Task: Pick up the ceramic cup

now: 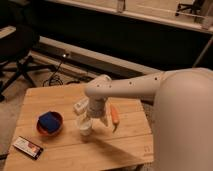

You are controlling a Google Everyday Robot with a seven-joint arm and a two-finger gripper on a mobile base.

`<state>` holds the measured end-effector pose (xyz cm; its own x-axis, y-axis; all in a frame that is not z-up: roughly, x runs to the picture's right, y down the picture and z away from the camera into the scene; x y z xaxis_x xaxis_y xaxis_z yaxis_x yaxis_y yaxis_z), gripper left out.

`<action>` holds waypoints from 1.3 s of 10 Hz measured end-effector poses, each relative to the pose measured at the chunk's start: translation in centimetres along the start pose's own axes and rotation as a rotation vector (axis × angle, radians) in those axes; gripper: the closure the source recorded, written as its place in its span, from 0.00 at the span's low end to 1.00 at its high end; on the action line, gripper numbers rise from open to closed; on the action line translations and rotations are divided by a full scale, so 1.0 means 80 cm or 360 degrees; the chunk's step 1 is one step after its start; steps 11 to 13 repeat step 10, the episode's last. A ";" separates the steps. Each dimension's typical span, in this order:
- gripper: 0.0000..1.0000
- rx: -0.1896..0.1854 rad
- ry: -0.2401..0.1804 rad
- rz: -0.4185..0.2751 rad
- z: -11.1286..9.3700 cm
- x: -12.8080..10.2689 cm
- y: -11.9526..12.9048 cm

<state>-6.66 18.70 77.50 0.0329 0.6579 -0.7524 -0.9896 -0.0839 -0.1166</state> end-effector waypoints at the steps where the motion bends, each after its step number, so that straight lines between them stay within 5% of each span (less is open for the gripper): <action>1: 0.45 0.0012 0.0023 0.0001 0.013 -0.001 0.000; 5: 0.85 -0.0048 -0.0011 0.0020 0.020 -0.023 0.019; 7: 0.99 -0.0174 -0.0095 0.0033 -0.012 -0.037 0.024; 10: 1.00 -0.0451 -0.0293 -0.0049 -0.100 -0.040 0.016; 13: 1.00 -0.0451 -0.0293 -0.0049 -0.100 -0.040 0.016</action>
